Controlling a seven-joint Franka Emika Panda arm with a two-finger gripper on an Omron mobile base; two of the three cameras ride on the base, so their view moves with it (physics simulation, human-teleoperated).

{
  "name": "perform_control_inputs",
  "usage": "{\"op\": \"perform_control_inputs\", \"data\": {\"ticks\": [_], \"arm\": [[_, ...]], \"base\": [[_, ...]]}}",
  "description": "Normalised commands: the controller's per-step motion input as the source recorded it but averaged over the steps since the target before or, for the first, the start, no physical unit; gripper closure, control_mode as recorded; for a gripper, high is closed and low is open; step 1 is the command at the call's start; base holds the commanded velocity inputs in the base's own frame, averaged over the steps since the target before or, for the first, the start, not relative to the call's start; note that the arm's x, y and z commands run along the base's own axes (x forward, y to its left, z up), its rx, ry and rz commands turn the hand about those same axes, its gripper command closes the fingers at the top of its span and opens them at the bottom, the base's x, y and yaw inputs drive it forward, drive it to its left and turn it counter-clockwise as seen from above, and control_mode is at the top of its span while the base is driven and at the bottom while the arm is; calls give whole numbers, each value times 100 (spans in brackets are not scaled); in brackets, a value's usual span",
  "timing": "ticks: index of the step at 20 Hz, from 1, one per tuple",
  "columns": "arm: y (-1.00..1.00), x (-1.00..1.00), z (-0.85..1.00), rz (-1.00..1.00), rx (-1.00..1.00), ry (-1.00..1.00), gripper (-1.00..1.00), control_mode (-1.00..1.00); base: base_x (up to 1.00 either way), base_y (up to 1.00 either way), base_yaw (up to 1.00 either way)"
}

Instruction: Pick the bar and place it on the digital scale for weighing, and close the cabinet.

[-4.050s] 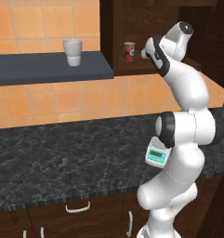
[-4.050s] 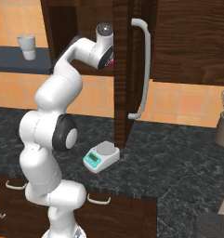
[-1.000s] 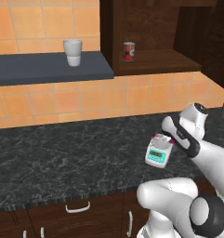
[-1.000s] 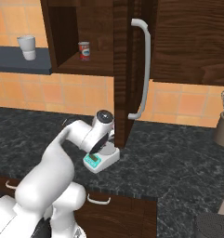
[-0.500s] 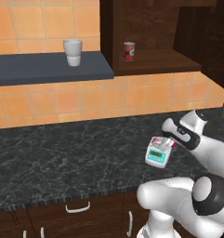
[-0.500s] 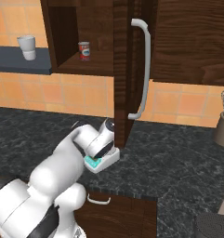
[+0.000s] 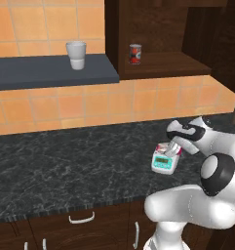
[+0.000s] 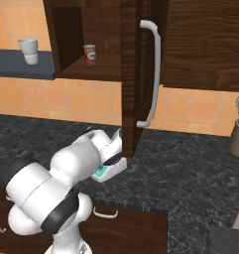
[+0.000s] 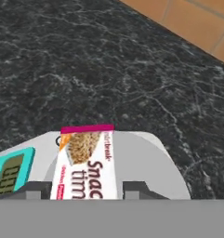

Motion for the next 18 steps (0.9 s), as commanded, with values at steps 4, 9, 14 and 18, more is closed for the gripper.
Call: {"op": "perform_control_inputs", "data": {"ticks": [4,9,14,18], "arm": [[-9,28,-3,6,0,0,100,-100],[0,0,-8,3,0,0,100,-100],[10,-26,-20,0,0,0,100,-100],[30,-31,0,0,0,-2,100,-100]], "base": [[0,0,0],[0,0,0],[0,0,0],[0,0,0]]}}
